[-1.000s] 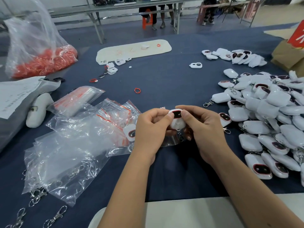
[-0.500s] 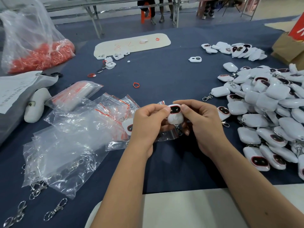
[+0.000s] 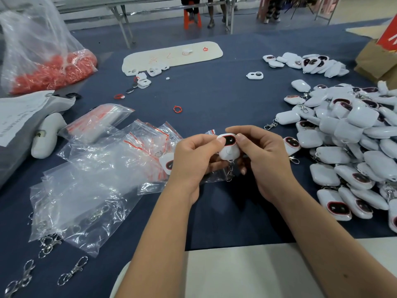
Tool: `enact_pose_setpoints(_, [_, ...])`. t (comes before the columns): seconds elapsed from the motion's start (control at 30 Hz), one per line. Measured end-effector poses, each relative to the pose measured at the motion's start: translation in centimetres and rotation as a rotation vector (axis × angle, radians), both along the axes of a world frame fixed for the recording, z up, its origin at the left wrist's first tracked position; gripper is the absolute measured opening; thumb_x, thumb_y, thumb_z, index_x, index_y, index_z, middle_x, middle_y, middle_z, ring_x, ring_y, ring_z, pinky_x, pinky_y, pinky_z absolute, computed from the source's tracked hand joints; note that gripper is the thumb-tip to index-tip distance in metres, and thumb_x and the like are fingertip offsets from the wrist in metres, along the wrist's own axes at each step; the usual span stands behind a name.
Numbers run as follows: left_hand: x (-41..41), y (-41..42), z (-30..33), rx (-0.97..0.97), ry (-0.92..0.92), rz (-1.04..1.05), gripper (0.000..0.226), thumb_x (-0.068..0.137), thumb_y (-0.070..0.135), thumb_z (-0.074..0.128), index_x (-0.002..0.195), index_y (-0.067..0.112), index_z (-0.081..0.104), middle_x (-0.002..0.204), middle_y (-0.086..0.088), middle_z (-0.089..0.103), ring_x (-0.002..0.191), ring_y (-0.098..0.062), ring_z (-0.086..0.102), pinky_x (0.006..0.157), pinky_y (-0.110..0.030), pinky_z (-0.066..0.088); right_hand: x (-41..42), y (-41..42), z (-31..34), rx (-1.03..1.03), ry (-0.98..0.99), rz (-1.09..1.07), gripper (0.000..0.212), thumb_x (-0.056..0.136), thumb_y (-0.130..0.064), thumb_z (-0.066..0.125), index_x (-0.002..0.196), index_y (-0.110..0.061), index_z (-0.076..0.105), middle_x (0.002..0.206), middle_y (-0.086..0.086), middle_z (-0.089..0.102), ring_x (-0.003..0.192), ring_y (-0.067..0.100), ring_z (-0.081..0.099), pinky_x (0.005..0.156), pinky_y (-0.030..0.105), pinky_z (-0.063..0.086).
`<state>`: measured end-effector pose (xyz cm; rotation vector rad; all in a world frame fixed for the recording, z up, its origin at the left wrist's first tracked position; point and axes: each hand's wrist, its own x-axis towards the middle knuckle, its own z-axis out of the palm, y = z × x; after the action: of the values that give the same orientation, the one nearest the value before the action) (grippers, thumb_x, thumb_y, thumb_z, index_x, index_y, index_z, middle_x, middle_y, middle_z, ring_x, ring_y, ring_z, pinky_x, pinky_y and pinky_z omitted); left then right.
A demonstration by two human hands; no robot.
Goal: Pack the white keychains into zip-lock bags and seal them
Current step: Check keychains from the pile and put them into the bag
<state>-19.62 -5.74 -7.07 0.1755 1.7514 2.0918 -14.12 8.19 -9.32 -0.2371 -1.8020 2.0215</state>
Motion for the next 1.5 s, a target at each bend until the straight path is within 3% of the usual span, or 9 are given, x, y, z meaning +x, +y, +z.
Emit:
enact_pose_setpoints(0.23, [-0.17,0.05,-0.14,-0.062,0.115,0.061,0.005,0.094,0.006,0.072,0.095,0.003,0.077,0.08,-0.012,0.077,0.072,-0.02,0.076,0.06,-0.026,0.058,-0.08,-0.27,-0.05,0.044,0.022,0.022,0.021,0.104,-0.009,0.06,0.105,-0.017,0.079,0.087,0.006,0.077,0.058,0.008,0.059,0.045,0.022,0.044])
enact_pose_setpoints(0.43, [-0.1,0.09,-0.36,-0.089,0.173,0.037,0.004,0.095,0.009,0.072,0.095,0.01,0.076,0.083,-0.009,0.078,0.079,-0.022,0.077,0.065,-0.03,0.061,-0.03,-0.07,0.02,0.021,0.022,0.021,0.021,0.105,-0.01,0.06,0.106,-0.018,0.079,0.096,0.005,0.079,0.069,0.009,0.067,0.049,0.021,0.047])
enact_pose_setpoints(0.73, [-0.02,0.13,-0.26,-0.1,0.198,0.023,0.005,0.096,0.009,0.07,0.097,0.01,0.075,0.086,-0.012,0.077,0.082,-0.022,0.077,0.065,-0.026,0.06,-0.12,-0.01,-0.01,0.002,0.025,0.033,0.02,0.104,-0.01,0.059,0.106,-0.016,0.078,0.098,0.008,0.078,0.068,0.007,0.066,0.051,0.017,0.047])
enact_pose_setpoints(0.9, [0.0,0.27,-0.32,-0.114,0.206,0.066,0.005,0.096,0.009,0.07,0.095,0.009,0.075,0.085,-0.014,0.076,0.081,-0.028,0.076,0.062,-0.025,0.059,-0.2,-0.13,-0.18,0.043,0.017,0.049,0.018,0.101,-0.021,0.062,0.108,-0.021,0.078,0.094,0.012,0.075,0.06,0.01,0.059,0.047,0.025,0.044])
enact_pose_setpoints(1.07, [-0.02,0.31,-0.4,-0.115,0.229,0.058,0.006,0.097,0.009,0.07,0.098,0.01,0.076,0.087,-0.011,0.078,0.085,-0.026,0.077,0.065,-0.025,0.06,-0.15,-0.09,-0.19,0.077,0.013,0.02,0.017,0.102,-0.019,0.063,0.108,-0.025,0.078,0.095,0.012,0.075,0.059,0.008,0.057,0.049,0.025,0.045])
enact_pose_setpoints(1.17, [-0.06,0.06,-0.48,-0.11,0.232,0.015,0.007,0.097,0.01,0.07,0.096,0.012,0.076,0.086,-0.01,0.077,0.084,-0.024,0.077,0.066,-0.027,0.061,-0.18,-0.14,-0.21,0.107,0.009,-0.02,0.015,0.103,-0.014,0.065,0.103,-0.022,0.077,0.09,0.006,0.076,0.059,0.005,0.06,0.05,0.02,0.046])
enact_pose_setpoints(1.3, [-0.1,0.17,-0.63,-0.139,0.266,-0.011,0.005,0.096,0.012,0.071,0.096,0.011,0.076,0.09,-0.014,0.077,0.09,-0.031,0.076,0.078,-0.042,0.065,-0.25,0.05,-0.15,0.168,0.005,-0.058,0.013,0.101,-0.011,0.066,0.099,-0.018,0.077,0.088,-0.005,0.077,0.072,0.007,0.069,0.063,0.019,0.052])
enact_pose_setpoints(1.4, [-0.13,0.06,-0.61,-0.137,0.27,-0.003,0.005,0.095,0.012,0.072,0.096,0.011,0.077,0.089,-0.015,0.077,0.089,-0.032,0.076,0.076,-0.04,0.065,-0.16,0.03,-0.13,0.177,0.015,-0.029,0.014,0.102,-0.01,0.063,0.099,-0.017,0.074,0.084,-0.01,0.074,0.066,0.002,0.065,0.058,0.013,0.048])
enact_pose_setpoints(1.5, [-0.05,0.01,-0.49,-0.127,0.257,-0.017,0.005,0.095,0.011,0.072,0.096,0.01,0.077,0.087,-0.014,0.077,0.087,-0.031,0.077,0.073,-0.036,0.064,-0.22,-0.01,-0.16,0.216,0.013,-0.037,0.014,0.102,-0.009,0.063,0.098,-0.017,0.074,0.085,-0.008,0.075,0.071,0.004,0.068,0.062,0.016,0.05])
